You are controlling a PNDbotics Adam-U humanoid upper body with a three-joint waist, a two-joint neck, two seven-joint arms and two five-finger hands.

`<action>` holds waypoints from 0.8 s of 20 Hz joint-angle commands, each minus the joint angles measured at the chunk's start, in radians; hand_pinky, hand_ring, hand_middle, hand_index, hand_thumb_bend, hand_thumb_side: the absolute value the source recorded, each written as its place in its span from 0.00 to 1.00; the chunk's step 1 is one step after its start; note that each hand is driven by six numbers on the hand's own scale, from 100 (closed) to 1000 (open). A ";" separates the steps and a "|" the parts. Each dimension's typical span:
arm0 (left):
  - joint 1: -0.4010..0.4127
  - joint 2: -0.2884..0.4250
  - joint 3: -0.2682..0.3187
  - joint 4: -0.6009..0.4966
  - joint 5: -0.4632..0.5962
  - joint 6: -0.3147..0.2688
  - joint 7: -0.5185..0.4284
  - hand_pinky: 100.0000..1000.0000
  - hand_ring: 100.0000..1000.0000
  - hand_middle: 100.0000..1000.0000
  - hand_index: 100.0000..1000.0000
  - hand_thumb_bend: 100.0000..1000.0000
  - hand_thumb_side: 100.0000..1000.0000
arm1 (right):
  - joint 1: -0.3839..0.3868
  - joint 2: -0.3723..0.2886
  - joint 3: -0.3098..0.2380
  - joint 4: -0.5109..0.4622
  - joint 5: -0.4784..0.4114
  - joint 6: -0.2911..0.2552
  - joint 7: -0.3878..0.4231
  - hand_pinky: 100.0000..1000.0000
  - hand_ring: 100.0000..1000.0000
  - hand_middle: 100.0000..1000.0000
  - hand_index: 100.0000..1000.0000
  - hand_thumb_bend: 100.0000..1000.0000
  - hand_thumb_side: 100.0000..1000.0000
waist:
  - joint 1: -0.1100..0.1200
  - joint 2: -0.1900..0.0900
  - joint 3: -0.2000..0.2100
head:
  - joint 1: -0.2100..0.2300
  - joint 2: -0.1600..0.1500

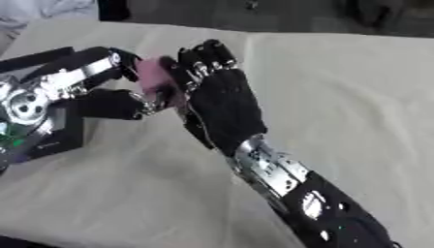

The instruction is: Pick up the objects with one hand, pass them to the other hand, and then place them into the box on the other side of the table.

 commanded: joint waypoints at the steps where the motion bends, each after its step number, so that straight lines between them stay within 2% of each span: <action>1: -0.012 0.019 0.018 0.019 0.010 0.016 0.008 0.90 0.76 0.64 0.63 0.00 0.49 | -0.012 -0.015 -0.006 -0.043 -0.005 0.001 -0.002 0.65 0.53 0.42 0.50 0.16 0.00 | 0.003 -0.018 0.000 | -0.004 -0.009; 2: -0.010 0.018 0.022 0.020 0.016 0.016 0.017 0.88 0.72 0.59 0.54 0.00 0.51 | -0.011 -0.016 -0.005 -0.042 -0.006 0.001 0.000 0.65 0.53 0.42 0.51 0.16 0.00 | 0.002 -0.019 -0.001 | -0.005 -0.009; 4: -0.008 0.015 0.029 0.020 0.038 0.016 0.044 0.85 0.64 0.53 0.47 0.00 0.47 | -0.011 -0.017 -0.004 -0.041 -0.008 0.000 0.003 0.66 0.54 0.42 0.51 0.15 0.00 | 0.001 -0.019 -0.001 | -0.006 -0.010; 7: -0.007 0.014 0.033 0.017 0.084 0.010 0.098 0.82 0.58 0.48 0.41 0.00 0.42 | -0.011 -0.016 -0.004 -0.040 -0.011 -0.002 0.006 0.66 0.54 0.42 0.51 0.18 0.00 | 0.001 -0.019 -0.002 | -0.008 -0.010; 10: -0.006 0.015 0.027 0.017 0.130 0.007 0.140 0.80 0.54 0.44 0.37 0.00 0.33 | -0.011 -0.016 -0.004 -0.039 -0.014 -0.008 0.009 0.66 0.55 0.44 0.53 0.24 0.00 | 0.000 -0.018 -0.002 | -0.008 -0.010; 14: -0.004 0.016 0.022 0.026 0.159 0.005 0.176 0.78 0.53 0.43 0.34 0.00 0.27 | -0.010 -0.019 -0.002 -0.034 -0.010 -0.017 0.031 0.67 0.61 0.50 0.59 0.40 0.00 | -0.001 -0.019 -0.003 | -0.006 -0.009; 16: -0.001 0.018 0.026 0.035 0.166 0.004 0.189 0.77 0.53 0.42 0.34 0.00 0.24 | -0.010 -0.022 -0.001 -0.034 -0.002 -0.016 0.048 0.68 0.66 0.55 0.64 0.36 0.00 | -0.002 -0.020 -0.004 | -0.005 -0.008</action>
